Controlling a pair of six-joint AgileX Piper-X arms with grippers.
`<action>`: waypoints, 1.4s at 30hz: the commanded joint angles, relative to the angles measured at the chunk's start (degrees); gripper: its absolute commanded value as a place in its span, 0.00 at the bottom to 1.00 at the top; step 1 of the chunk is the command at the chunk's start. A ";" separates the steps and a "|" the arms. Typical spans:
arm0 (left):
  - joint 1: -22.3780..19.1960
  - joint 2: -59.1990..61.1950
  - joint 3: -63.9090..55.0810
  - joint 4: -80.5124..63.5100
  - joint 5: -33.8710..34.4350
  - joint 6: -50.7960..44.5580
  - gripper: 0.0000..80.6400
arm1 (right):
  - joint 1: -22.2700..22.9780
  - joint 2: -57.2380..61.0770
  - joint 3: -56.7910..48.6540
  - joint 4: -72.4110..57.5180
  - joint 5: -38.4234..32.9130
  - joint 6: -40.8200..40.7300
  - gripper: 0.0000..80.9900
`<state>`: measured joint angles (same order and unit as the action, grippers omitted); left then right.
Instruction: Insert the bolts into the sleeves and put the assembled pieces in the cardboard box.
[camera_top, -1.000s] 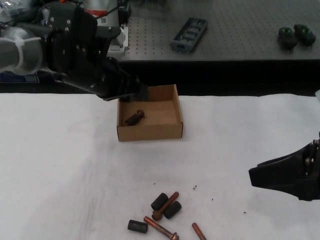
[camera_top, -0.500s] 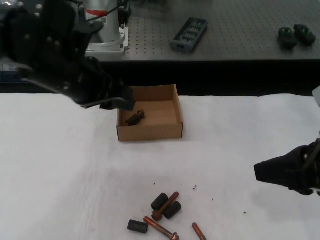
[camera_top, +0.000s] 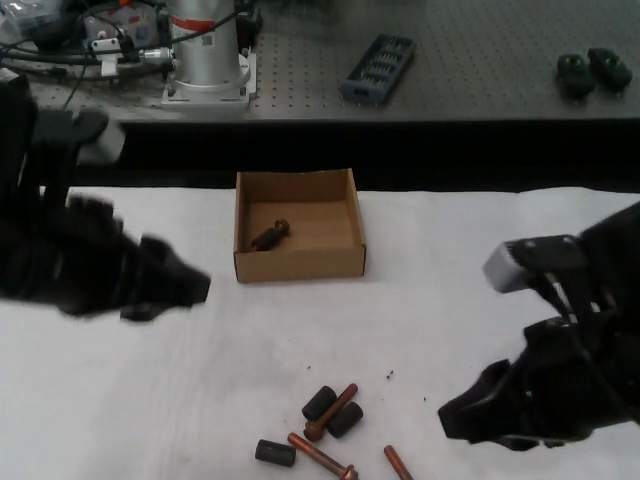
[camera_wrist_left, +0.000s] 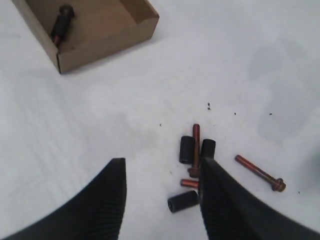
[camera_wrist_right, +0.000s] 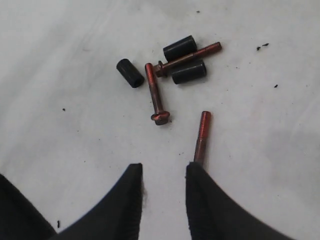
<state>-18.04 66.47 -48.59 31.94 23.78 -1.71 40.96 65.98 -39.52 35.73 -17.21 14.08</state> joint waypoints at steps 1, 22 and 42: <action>0.07 -1.36 4.07 -0.74 2.15 -3.27 0.42 | 2.07 1.74 -2.26 -0.12 4.42 2.93 0.29; -16.04 -11.14 8.15 -8.48 -6.89 -8.88 0.25 | 7.08 14.02 -3.22 4.68 13.86 9.06 0.29; -16.42 -12.34 8.15 -8.48 -6.79 -10.34 0.25 | 10.53 18.38 -3.57 4.87 12.56 5.92 0.29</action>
<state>-34.17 54.98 -40.32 23.99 17.77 -11.61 51.40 84.04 -42.19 40.51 -3.92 21.85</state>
